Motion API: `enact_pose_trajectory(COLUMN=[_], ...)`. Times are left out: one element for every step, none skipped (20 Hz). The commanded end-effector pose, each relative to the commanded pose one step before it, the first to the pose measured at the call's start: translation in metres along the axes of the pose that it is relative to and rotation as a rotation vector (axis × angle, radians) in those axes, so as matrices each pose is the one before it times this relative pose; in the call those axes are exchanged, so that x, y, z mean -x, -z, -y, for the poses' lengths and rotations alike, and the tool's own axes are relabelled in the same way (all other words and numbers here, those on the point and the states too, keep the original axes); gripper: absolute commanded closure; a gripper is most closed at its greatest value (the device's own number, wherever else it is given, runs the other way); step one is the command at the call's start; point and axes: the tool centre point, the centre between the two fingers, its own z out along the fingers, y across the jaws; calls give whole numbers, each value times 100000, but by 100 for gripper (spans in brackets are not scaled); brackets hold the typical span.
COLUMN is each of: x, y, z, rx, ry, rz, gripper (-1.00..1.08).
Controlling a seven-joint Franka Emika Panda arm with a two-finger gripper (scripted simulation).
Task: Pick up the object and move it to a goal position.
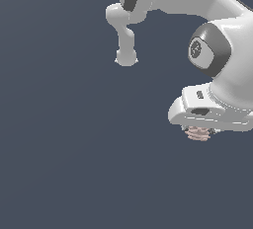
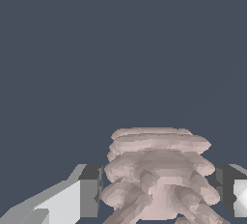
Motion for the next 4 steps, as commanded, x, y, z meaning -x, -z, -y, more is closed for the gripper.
enact_pose_trajectory(x=[-66, -13, -8, -3], y=[219, 40, 23, 8], z=[107, 22, 13, 4], rx=[25, 0, 0, 0], ry=[-24, 0, 0, 0], rz=[36, 0, 0, 0], gripper=[108, 108, 108, 108])
